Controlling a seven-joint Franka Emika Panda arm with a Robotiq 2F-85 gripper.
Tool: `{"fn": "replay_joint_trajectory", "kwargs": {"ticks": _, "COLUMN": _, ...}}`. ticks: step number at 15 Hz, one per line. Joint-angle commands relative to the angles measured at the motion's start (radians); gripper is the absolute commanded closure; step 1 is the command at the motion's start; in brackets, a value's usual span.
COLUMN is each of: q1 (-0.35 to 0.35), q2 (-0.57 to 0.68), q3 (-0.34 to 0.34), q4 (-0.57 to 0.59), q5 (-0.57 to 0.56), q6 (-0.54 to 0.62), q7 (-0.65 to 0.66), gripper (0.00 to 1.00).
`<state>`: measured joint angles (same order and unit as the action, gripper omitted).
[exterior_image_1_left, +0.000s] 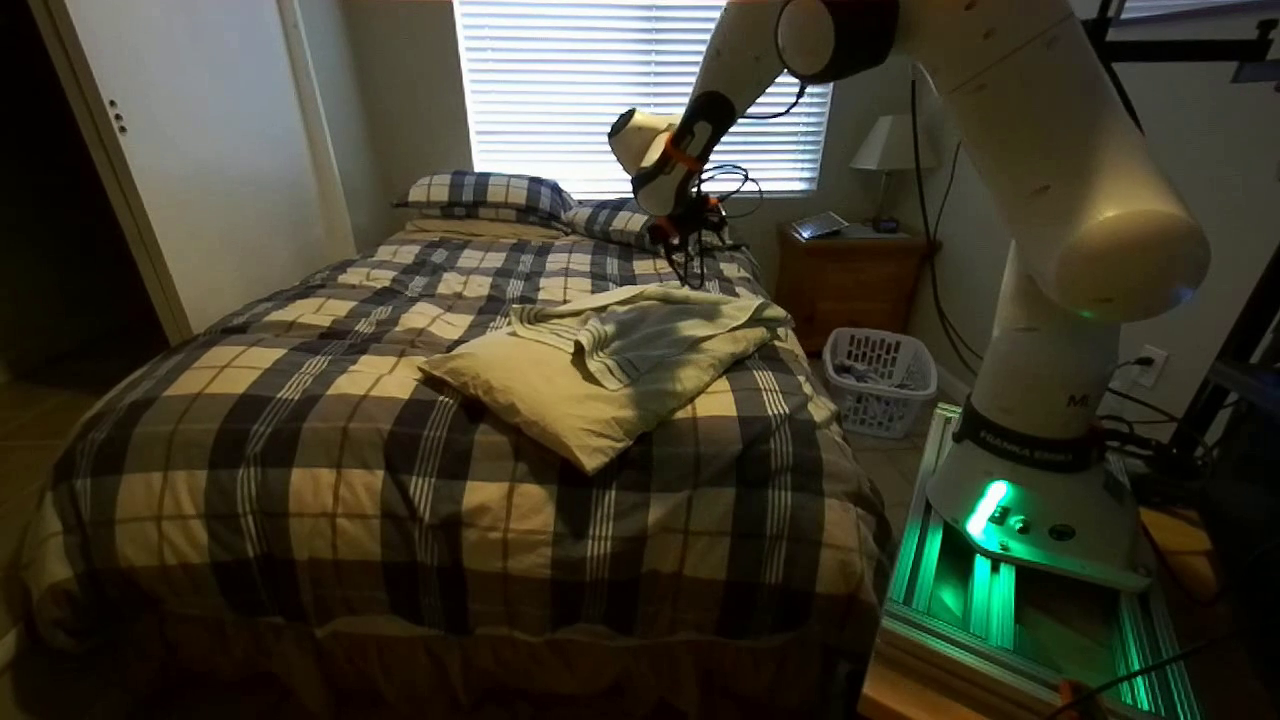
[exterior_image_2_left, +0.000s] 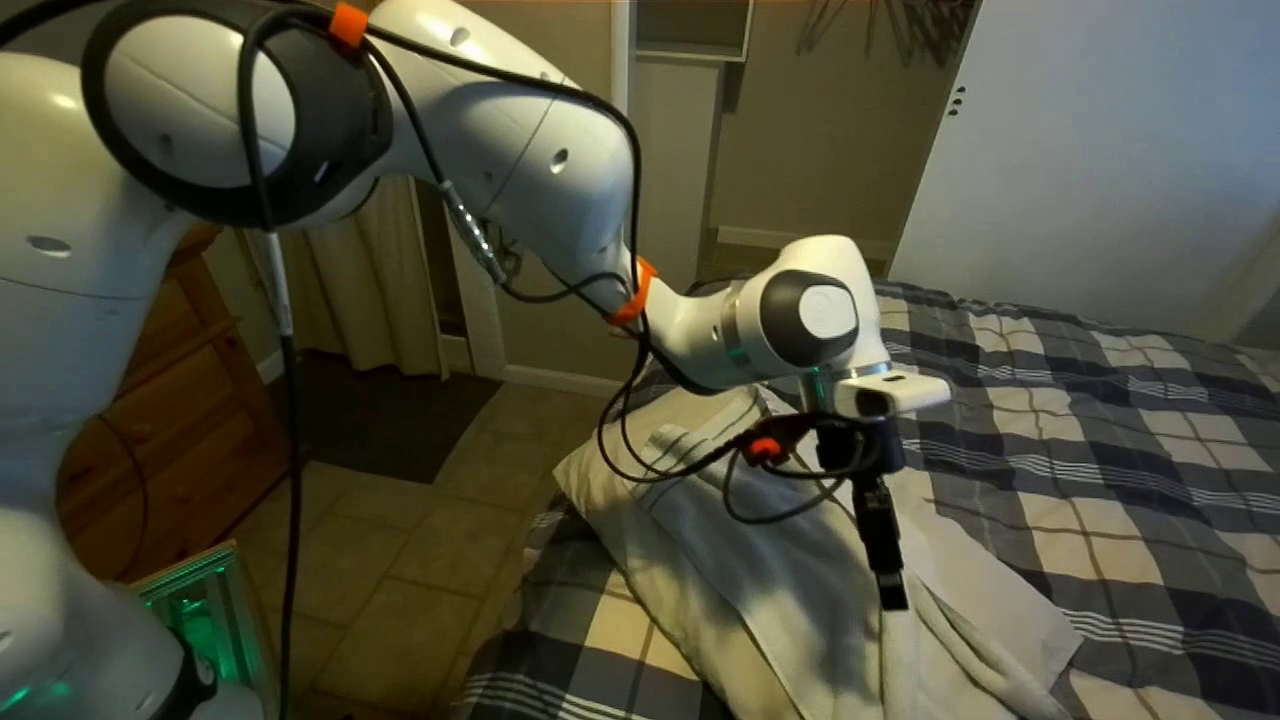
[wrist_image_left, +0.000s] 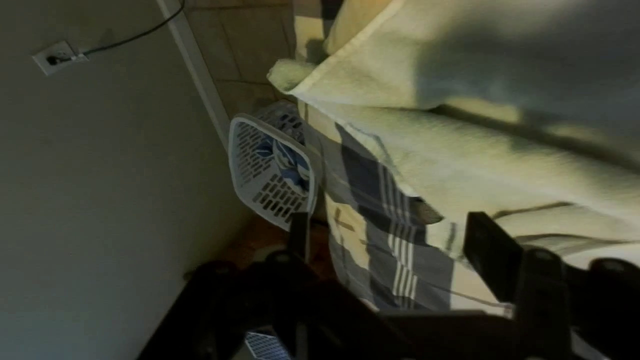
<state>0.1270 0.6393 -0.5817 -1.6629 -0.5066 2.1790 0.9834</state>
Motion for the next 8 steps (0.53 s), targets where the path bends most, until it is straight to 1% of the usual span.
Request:
{"fn": "replay_joint_trajectory", "kwargs": {"ticks": 1, "q1": 0.0, "q2": -0.105, "q3": 0.125, "q4": -0.079, "q5": -0.042, "q6": -0.01, "q7": -0.048, "gripper": 0.0}}
{"fn": "replay_joint_trajectory", "kwargs": {"ticks": 3, "q1": -0.018, "q2": -0.114, "q3": 0.197, "q4": -0.091, "q5": -0.029, "q6": 0.005, "q7": -0.099, "gripper": 0.0}}
{"fn": "replay_joint_trajectory", "kwargs": {"ticks": 5, "q1": -0.029, "q2": -0.11, "q3": 0.25, "q4": -0.101, "q5": -0.02, "q6": 0.018, "q7": -0.155, "gripper": 0.0}}
{"fn": "replay_joint_trajectory", "kwargs": {"ticks": 8, "q1": -0.023, "q2": -0.105, "q3": 0.291, "q4": -0.106, "q5": -0.04, "q6": 0.05, "q7": -0.205, "gripper": 0.0}}
